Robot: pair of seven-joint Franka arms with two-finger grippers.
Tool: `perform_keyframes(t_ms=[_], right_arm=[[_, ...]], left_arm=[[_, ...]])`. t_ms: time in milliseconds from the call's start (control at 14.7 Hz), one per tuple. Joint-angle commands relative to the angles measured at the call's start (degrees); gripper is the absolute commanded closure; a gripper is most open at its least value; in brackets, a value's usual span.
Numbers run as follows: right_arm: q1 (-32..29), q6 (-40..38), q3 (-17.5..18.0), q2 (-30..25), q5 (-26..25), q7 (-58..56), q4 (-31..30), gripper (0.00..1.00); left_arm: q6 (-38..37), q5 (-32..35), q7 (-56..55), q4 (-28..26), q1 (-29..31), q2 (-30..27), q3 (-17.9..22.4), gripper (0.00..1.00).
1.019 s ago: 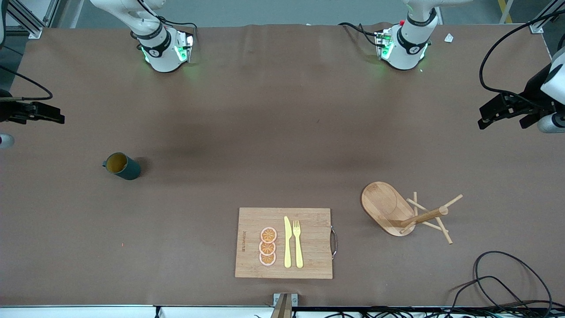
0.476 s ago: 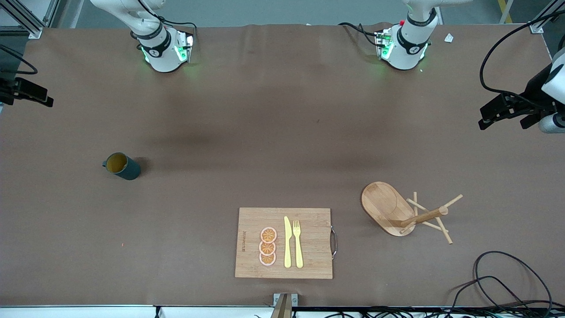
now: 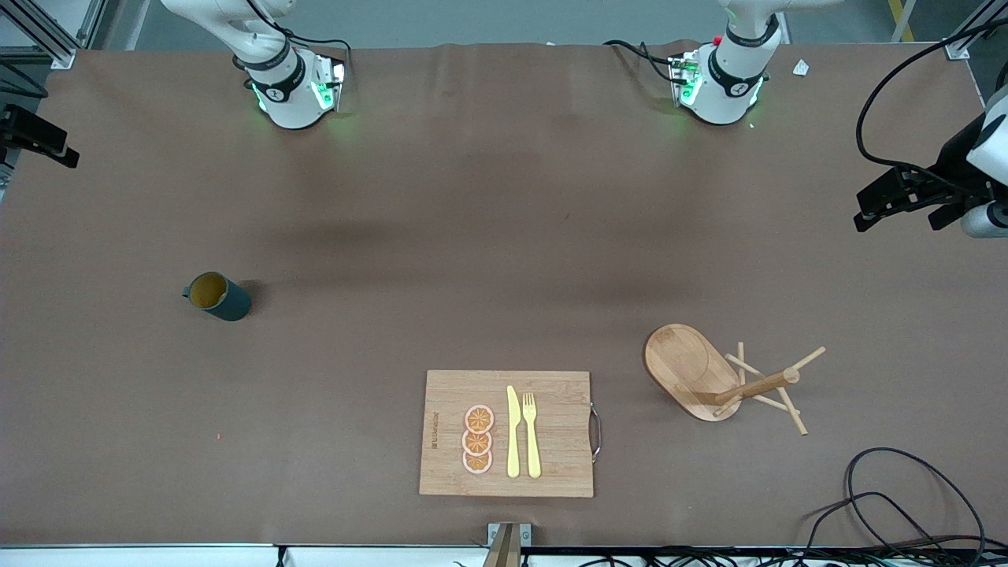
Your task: Transfer cup from left to right arm and place
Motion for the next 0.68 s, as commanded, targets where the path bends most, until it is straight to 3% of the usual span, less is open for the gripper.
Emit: perform_keyframes(t_ms=[0,611], right_arm=[[-0.63,1.12,0.26,-1.80,2.19,0.82,-2.41,0.00],[-0.45,2.00,-0.09,-1.71,2.03,-1.54,-2.32,0.00]], left_arm=[[0.18,0.67,-0.25,0.74,0.22,0.31,-0.23,0.00],[0.18,0.67,-0.17,0.74,0.22,0.31,-0.23,0.00]])
